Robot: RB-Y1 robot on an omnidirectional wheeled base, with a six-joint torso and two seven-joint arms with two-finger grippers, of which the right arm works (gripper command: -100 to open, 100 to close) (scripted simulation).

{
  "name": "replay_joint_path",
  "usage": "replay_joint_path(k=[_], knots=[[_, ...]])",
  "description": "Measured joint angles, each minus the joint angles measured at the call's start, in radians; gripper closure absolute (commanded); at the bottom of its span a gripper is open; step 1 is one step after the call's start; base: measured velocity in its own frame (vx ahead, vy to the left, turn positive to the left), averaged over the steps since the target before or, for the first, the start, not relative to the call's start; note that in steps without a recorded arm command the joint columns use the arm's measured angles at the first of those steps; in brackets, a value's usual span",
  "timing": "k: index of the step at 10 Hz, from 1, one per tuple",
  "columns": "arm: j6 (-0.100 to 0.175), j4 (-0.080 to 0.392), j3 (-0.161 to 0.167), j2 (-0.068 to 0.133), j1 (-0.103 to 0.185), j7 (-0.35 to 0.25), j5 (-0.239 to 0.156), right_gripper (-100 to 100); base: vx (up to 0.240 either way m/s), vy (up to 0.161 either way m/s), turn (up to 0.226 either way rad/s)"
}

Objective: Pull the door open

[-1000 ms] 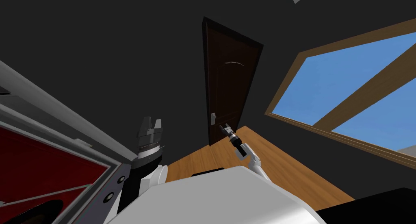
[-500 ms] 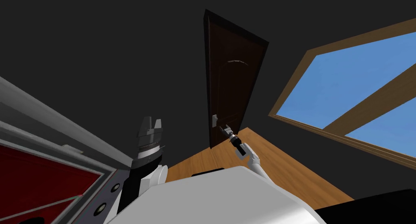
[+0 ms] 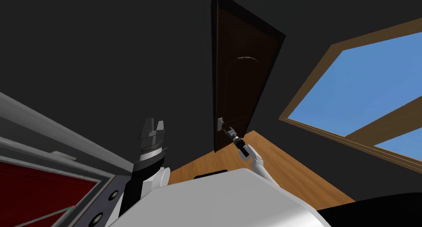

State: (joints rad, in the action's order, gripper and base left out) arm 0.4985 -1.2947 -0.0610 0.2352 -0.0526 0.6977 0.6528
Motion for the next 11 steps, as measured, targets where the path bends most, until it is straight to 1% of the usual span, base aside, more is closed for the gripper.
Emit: replay_joint_path(k=[1,2,3,4,5,6,7,8,9,10,11], knots=[[-0.012,0.004,-0.021,-0.016,0.005,0.018,-0.002,-100,0.055,-0.054,0.269],[-0.016,0.025,-0.045,-0.028,0.022,0.037,-0.005,-100,0.039,-0.051,0.203],[-0.018,0.046,-0.065,-0.039,0.037,0.054,-0.008,-100,0.033,-0.054,0.332],[-0.037,0.042,-0.086,-0.054,0.043,0.070,-0.009,-100,0.035,-0.064,0.289],[-0.048,0.056,-0.109,-0.068,0.056,0.088,-0.012,-100,0.043,-0.069,0.191],[-0.052,0.071,-0.130,-0.079,0.066,0.105,-0.015,-100,0.049,-0.055,0.158],[-0.059,0.076,-0.146,-0.090,0.073,0.118,-0.017,-100,0.057,-0.071,0.269],[-0.065,0.095,-0.171,-0.106,0.089,0.138,-0.020,-100,0.064,-0.099,0.320],[-0.076,0.105,-0.192,-0.121,0.102,0.156,-0.022,-100,0.029,-0.051,0.064],[-0.079,0.105,-0.194,-0.123,0.103,0.160,-0.022,100,-0.004,0.009,-0.048],[-0.076,0.105,-0.191,-0.123,0.102,0.158,-0.022,100,-0.011,0.029,0.000]])
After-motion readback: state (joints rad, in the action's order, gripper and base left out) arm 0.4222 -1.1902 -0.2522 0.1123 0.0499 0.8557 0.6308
